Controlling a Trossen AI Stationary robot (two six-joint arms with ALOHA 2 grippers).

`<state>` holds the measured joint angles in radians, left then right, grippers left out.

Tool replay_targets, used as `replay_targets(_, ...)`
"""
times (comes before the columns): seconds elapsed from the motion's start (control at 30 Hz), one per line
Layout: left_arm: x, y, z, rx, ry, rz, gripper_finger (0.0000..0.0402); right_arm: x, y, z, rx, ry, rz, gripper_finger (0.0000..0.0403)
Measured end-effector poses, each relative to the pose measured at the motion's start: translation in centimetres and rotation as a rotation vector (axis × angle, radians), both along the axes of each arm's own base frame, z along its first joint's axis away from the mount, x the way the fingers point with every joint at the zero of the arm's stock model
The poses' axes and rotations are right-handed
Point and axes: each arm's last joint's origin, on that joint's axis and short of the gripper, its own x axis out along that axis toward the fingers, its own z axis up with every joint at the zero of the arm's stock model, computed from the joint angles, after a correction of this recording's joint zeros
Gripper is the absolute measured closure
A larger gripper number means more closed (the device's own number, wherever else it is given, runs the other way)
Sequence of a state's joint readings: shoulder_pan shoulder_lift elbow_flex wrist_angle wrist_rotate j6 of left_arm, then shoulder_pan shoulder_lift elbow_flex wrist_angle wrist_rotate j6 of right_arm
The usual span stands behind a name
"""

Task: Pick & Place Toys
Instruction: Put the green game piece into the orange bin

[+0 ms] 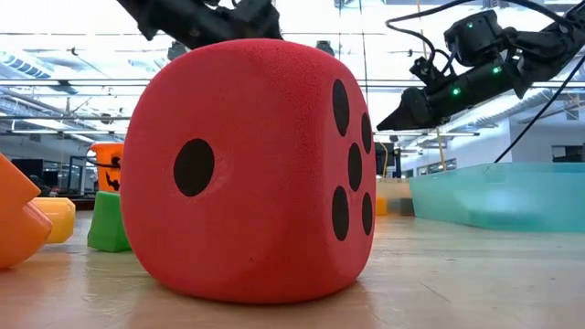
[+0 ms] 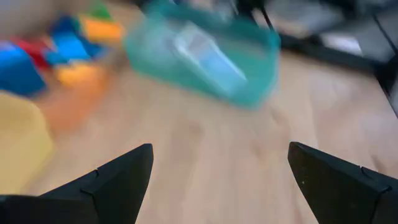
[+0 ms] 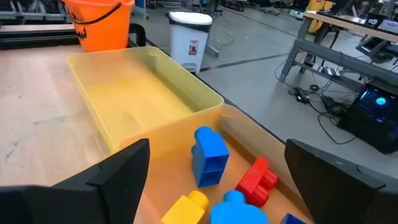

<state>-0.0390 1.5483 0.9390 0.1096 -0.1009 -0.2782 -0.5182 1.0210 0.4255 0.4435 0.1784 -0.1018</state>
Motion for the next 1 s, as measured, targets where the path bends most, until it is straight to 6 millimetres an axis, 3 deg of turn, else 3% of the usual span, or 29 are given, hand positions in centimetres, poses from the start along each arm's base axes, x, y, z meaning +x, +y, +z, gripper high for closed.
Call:
replay_targets(0.23,-2.7,-5.0,-2.3,-0.111,0.335,-0.165,0.0023,0.0,0.0,0.0,0.000,0.000,-0.001,0.0066)
replay_targets(0.4,-5.0,-8.1,-3.4,-0.178,0.534,-0.075,0.0023,0.0,0.0,0.0,0.002,-0.002,-0.001,0.0066)
replay_targets(0.6,-6.7,-11.8,-4.4,-0.154,0.582,-0.021,0.0023,0.0,0.0,0.0,0.008,-0.007,-0.003,0.0067)
replay_targets(0.77,-7.0,-13.3,-6.0,-0.101,0.601,0.018,0.0023,0.0,0.0,0.0,0.007,-0.009,-0.003,0.0067)
replay_targets(1.0,-6.5,-13.5,-9.1,-0.059,0.687,0.074,0.0023,0.0,0.0,0.0,0.008,-0.008,0.000,0.0067)
